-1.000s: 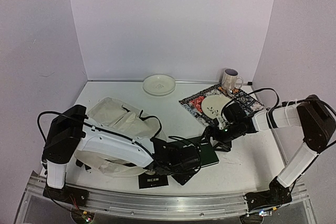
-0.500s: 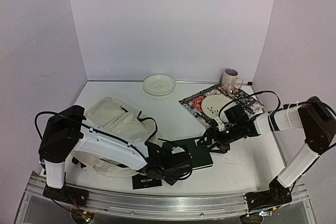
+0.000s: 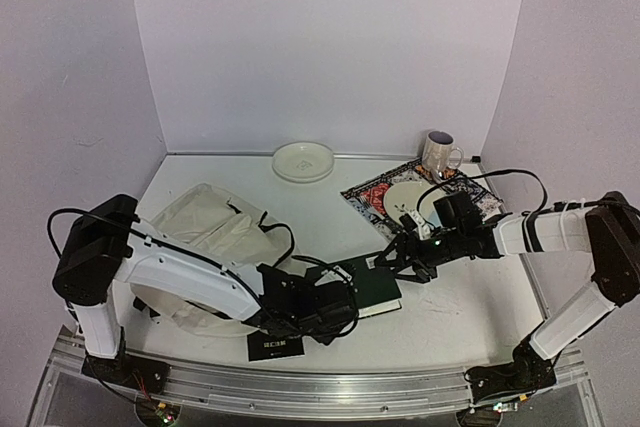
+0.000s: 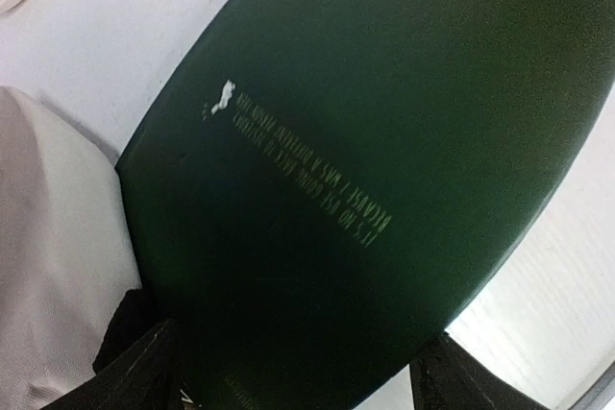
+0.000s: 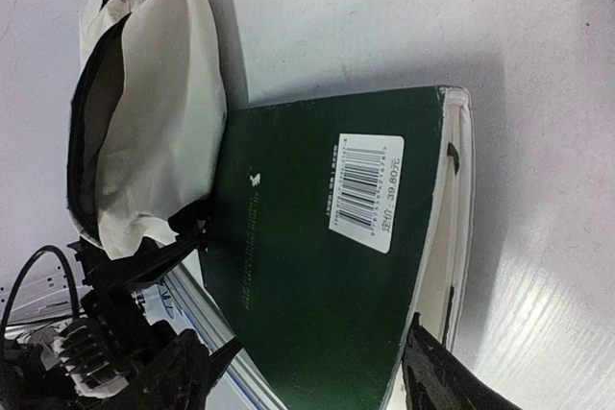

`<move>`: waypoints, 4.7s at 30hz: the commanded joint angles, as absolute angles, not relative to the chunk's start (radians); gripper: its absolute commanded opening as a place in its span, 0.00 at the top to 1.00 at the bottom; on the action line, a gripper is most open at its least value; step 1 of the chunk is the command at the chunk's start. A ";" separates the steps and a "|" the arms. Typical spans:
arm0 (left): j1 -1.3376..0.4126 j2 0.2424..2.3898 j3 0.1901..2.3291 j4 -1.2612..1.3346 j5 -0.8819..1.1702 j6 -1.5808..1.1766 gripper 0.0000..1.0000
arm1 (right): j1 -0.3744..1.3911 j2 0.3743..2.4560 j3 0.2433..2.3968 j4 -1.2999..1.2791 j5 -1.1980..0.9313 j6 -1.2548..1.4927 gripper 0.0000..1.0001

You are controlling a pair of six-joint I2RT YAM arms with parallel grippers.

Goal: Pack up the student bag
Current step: Pick up the book at the center of the board, then pass from the left arm to the right, then pick up the largest pocket of the bag from the student bag.

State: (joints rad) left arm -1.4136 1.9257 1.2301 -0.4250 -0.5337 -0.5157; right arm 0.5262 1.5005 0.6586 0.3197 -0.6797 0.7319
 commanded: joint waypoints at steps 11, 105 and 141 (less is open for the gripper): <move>-1.492 1.908 1.196 -0.079 -0.604 -0.218 0.15 | 0.539 1.476 0.676 0.345 -0.762 0.752 0.32; -1.453 1.691 1.200 -0.290 -0.911 -0.346 0.14 | 0.419 1.197 0.829 0.133 -0.665 0.758 1.00; -1.227 1.597 1.294 -0.627 -0.851 -0.406 1.00 | 0.517 1.151 0.752 0.505 -0.630 0.963 1.00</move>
